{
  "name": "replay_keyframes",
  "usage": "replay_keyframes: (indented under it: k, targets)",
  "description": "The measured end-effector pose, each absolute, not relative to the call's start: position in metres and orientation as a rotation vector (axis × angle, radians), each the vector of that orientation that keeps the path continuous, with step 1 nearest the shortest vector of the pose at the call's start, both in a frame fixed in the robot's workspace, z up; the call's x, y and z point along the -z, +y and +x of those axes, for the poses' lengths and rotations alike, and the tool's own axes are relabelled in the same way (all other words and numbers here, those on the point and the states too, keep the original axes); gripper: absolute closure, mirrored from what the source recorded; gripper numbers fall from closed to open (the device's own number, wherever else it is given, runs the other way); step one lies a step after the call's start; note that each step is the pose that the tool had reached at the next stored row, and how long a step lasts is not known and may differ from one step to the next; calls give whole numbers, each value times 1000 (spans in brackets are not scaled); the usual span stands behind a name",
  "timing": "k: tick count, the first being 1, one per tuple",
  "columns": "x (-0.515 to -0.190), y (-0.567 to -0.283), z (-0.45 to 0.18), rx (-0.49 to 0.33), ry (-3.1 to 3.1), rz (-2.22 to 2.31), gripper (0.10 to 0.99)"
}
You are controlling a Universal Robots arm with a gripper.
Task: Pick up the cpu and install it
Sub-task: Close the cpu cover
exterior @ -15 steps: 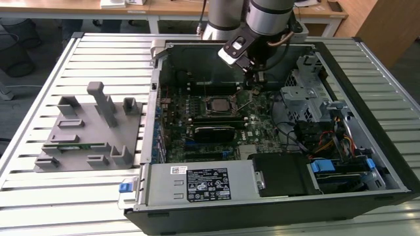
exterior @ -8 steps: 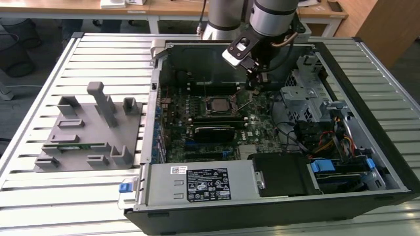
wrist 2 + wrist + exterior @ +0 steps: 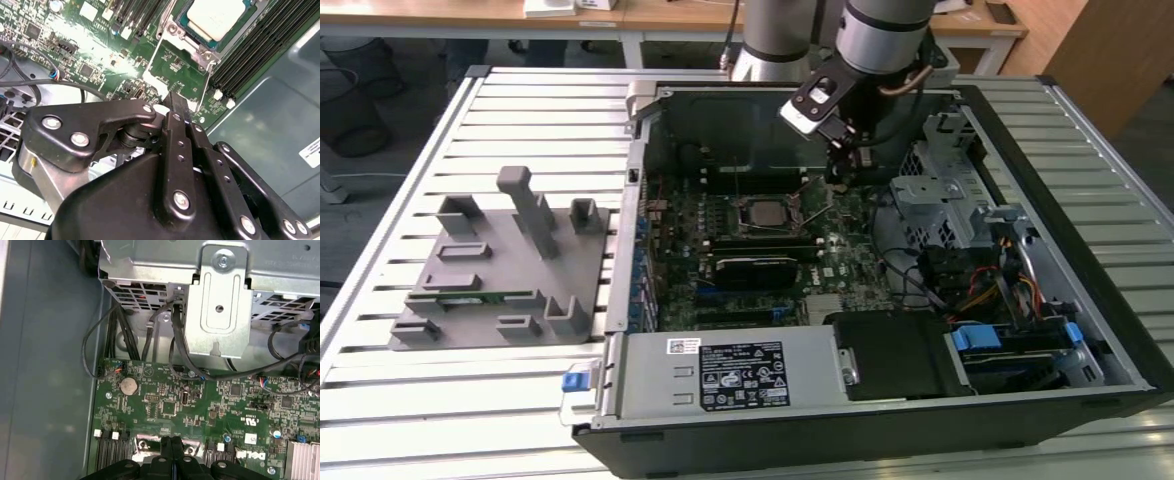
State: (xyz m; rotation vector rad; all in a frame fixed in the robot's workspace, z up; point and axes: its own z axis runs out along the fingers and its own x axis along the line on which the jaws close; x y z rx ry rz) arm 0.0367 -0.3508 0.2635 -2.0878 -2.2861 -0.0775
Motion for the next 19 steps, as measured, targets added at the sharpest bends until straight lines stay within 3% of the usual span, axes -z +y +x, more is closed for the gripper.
replay_keyframes:
  k: [19]
  targets:
    - [-251,-341,57,52,-2279,-2083,980]
